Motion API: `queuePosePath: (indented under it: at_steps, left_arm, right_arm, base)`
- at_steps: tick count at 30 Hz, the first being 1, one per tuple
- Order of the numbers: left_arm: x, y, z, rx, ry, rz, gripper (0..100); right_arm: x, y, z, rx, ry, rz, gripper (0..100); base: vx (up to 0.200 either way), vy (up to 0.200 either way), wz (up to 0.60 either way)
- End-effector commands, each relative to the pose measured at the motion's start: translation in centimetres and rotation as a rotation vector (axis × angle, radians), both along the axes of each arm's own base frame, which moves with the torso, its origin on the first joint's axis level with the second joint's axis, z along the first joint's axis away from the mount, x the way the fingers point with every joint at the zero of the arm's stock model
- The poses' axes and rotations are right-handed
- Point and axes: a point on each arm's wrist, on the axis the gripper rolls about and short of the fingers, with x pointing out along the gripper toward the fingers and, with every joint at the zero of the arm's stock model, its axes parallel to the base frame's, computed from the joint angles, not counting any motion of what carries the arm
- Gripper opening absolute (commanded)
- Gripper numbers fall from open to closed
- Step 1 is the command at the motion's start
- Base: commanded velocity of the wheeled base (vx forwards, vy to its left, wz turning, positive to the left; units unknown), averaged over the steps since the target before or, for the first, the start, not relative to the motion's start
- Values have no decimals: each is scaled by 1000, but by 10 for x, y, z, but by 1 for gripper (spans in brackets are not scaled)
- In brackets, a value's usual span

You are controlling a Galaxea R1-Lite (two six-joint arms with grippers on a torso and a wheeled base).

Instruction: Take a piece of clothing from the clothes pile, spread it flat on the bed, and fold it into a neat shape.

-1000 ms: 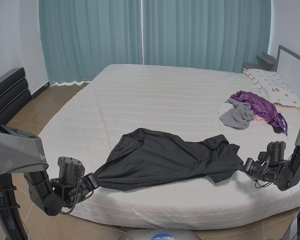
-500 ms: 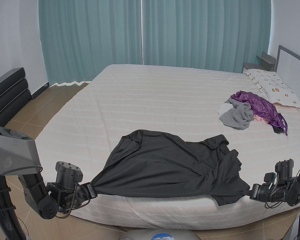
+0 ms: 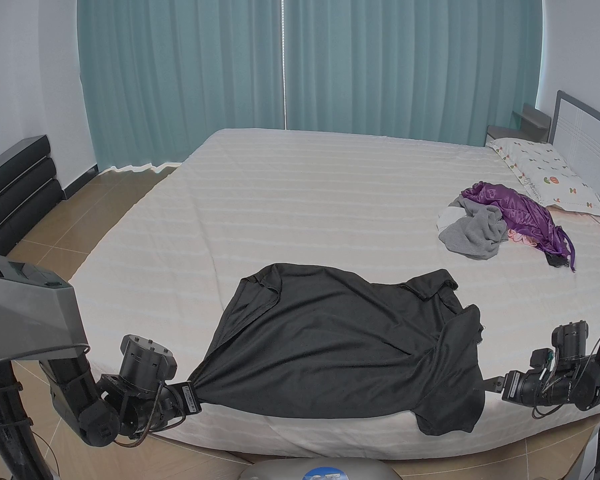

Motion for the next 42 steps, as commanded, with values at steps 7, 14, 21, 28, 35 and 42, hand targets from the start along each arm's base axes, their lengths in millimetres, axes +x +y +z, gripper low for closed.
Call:
queuePosePath:
  at_steps: [7,14,21,28,35,42]
  left_arm:
    - [0,0,-1,1,3,0,0]
    - [0,0,-1,0,4,0,0]
    - [0,0,-2,3,9,-1,0]
    - [-2,-4,-7,10,28,-17,0]
    - [-1,-5,-7,7,25,-16,0]
    - [-1,-5,-7,6,24,-16,0]
  right_arm:
    - [53,-5,-28,-4,-26,-7,100]
    - [71,-4,-40,-12,-34,6,0]
    - [64,-11,-34,-27,-32,-29,0]
    - [43,-33,-33,-66,1,-65,0]
    - [45,-39,-33,-69,-22,-72,100]
    - [74,-18,-44,-55,-52,-5,100]
  base:
    - [0,0,0]
    - [0,0,0]
    - [0,0,0]
    - [0,0,0]
    - [0,0,0]
    - [0,0,0]
